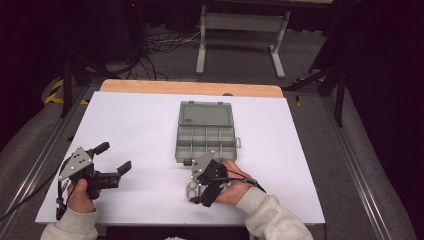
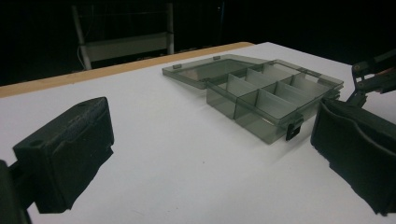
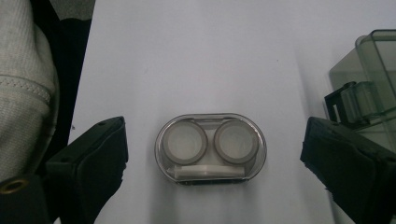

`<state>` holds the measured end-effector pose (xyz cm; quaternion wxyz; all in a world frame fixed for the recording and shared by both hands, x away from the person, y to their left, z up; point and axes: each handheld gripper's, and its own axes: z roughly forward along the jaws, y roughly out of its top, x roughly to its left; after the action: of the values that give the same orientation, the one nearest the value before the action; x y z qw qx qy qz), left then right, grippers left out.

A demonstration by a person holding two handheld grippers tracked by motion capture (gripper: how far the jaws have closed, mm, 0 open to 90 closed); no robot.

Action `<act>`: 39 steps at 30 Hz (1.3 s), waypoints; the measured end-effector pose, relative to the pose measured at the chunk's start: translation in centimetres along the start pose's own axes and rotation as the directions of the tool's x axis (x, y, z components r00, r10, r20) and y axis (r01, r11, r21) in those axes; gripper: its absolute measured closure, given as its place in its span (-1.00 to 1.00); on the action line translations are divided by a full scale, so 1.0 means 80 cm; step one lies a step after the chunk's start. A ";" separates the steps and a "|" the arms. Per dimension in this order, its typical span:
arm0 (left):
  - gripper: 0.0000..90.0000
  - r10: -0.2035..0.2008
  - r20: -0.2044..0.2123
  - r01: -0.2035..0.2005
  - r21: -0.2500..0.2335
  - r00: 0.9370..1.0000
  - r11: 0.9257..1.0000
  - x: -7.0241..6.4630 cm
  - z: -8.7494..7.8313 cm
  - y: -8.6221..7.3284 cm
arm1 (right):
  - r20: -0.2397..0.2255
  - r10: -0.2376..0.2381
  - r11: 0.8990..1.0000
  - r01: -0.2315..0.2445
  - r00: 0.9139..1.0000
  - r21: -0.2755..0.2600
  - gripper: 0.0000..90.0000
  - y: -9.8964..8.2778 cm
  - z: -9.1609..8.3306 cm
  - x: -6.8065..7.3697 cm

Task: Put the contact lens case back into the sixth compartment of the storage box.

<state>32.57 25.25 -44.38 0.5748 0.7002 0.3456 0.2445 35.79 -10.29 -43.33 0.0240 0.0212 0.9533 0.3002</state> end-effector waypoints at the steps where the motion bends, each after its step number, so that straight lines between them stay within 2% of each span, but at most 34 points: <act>1: -1.00 0.000 0.000 0.000 0.000 1.000 1.000 0.000 0.000 0.000 | -0.006 -0.003 1.000 0.003 1.000 0.009 -0.81 0.000 0.002 0.000; 8: -1.00 -0.003 -0.002 0.003 0.001 1.000 1.000 0.000 0.000 0.000 | -0.013 -0.008 0.998 0.009 1.000 0.057 -0.75 0.000 0.011 0.000; 23: -1.00 -0.001 -0.002 0.001 -0.002 1.000 1.000 0.000 0.000 0.000 | -0.018 -0.033 0.989 0.035 0.999 0.141 -0.44 -0.001 0.025 -0.001; 39: -1.00 -0.002 -0.006 0.002 -0.002 1.000 1.000 0.000 0.000 0.000 | -0.017 -0.049 0.991 0.051 0.999 0.127 -0.41 0.001 0.023 0.001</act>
<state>32.57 25.28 -44.36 0.5745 0.6988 0.3477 0.2464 35.79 -9.15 -44.80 0.0233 -0.0035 0.9710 0.2381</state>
